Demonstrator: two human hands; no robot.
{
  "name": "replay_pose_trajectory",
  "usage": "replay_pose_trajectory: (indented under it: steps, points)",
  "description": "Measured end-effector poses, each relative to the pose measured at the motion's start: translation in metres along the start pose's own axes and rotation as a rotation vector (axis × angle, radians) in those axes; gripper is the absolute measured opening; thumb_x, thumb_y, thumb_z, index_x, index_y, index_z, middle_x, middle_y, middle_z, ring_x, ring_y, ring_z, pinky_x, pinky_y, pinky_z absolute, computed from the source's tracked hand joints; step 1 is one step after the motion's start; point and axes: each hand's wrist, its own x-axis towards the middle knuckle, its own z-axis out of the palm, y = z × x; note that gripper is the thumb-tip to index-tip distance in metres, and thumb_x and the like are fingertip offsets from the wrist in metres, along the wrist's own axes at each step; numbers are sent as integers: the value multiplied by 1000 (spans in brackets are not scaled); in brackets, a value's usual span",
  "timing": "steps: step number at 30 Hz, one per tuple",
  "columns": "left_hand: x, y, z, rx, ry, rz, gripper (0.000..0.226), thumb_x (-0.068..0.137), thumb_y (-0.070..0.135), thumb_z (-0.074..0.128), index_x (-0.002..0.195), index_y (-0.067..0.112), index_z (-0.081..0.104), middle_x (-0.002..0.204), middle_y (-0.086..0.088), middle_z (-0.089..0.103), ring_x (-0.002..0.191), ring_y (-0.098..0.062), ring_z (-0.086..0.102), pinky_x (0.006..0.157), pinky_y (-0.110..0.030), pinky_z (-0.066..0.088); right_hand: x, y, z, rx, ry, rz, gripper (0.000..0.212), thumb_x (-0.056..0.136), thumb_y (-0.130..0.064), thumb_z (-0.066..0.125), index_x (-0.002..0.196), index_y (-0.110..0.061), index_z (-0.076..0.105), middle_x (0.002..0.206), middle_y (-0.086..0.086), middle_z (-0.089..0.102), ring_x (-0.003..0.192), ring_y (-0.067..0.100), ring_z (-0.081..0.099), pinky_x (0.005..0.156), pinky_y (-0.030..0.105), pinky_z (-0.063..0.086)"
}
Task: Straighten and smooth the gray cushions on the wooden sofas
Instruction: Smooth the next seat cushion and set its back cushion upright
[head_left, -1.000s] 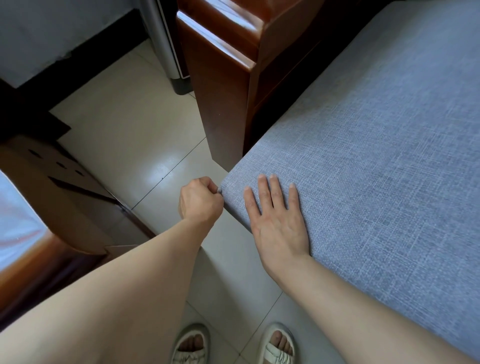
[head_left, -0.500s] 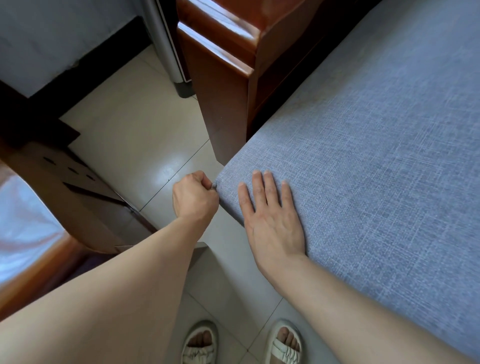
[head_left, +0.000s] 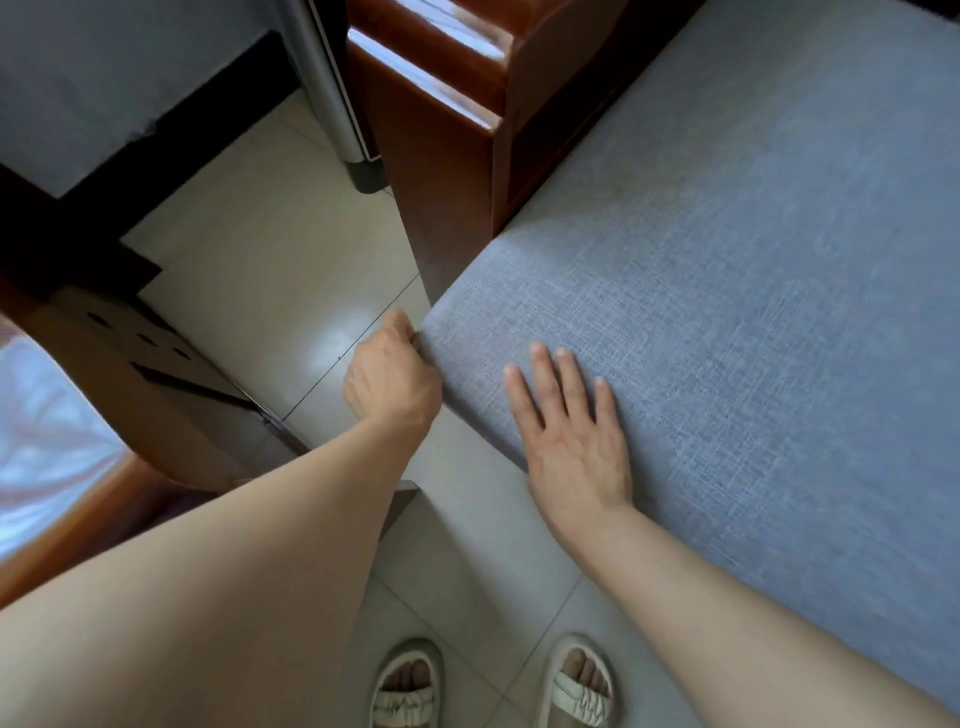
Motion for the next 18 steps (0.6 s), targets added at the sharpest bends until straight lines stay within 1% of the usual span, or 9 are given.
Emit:
replay_pose_trajectory:
  steps: [2, 3, 5, 7, 9, 11, 12, 15, 18]
  points:
    - [-5, 6, 0, 20, -22, 80, 47, 82, 0, 41, 120, 25, 51, 97, -6, 55, 88, -33, 53, 70, -34, 37, -2, 8, 0, 14, -13, 22, 68, 97, -20, 19, 132, -14, -39, 153, 16, -30, 144, 36, -18, 116, 52, 4]
    - [-8, 7, 0, 34, -41, 120, 54, 82, 1, 41, 129, 27, 47, 106, -6, 54, 96, -33, 53, 74, -35, 38, -3, 11, -1, 28, -18, 28, 68, 98, -20, 20, 134, -15, -37, 154, 15, -30, 144, 35, -17, 116, 52, 5]
    - [-15, 10, 4, 71, -71, 208, 60, 82, 3, 43, 138, 26, 40, 120, -6, 49, 108, -33, 49, 82, -38, 40, -5, 16, 0, 54, -34, 38, 68, 100, -21, 22, 143, -19, -30, 155, 13, -28, 145, 35, -16, 115, 51, 6]
    - [-23, 20, 8, 148, -97, 347, 58, 85, 9, 45, 140, 24, 36, 139, -4, 37, 121, -31, 37, 90, -40, 38, -11, 23, 1, 76, -44, 62, 67, 100, -22, 24, 148, -22, -22, 155, 13, -27, 145, 34, -16, 116, 51, 7]
    - [-35, 37, 13, 224, -178, 486, 57, 91, 18, 44, 145, 28, 29, 155, 0, 16, 138, -28, 17, 100, -42, 32, -19, 32, 3, 98, -57, 95, 68, 100, -24, 29, 150, -24, -18, 156, 13, -25, 145, 34, -15, 116, 50, 8]
    - [-50, 55, 18, 264, -327, 546, 61, 95, 22, 41, 150, 34, 18, 160, 2, -1, 145, -26, -1, 108, -44, 25, -29, 44, 5, 118, -80, 124, 73, 99, -28, 36, 151, -24, -15, 156, 13, -25, 145, 33, -15, 116, 49, 10]
    - [-57, 63, 20, 288, -382, 562, 62, 96, 23, 39, 150, 37, 13, 160, 4, -7, 146, -26, -6, 109, -44, 23, -35, 51, 5, 128, -96, 140, 76, 99, -31, 39, 151, -24, -15, 156, 13, -26, 145, 33, -16, 117, 49, 10]
    - [-75, 81, 26, 369, -467, 651, 69, 95, 21, 40, 150, 41, 4, 159, 7, -15, 146, -26, -12, 111, -45, 21, -53, 75, 7, 194, -134, 206, 84, 96, -41, 48, 151, -26, -14, 156, 13, -26, 145, 33, -17, 117, 49, 10]
    - [-92, 97, 34, 436, -540, 762, 76, 92, 21, 45, 149, 44, 0, 157, 9, -21, 145, -26, -17, 112, -44, 19, -76, 105, 11, 270, -198, 293, 93, 92, -52, 50, 150, -26, -17, 154, 13, -30, 144, 32, -22, 117, 52, 9]
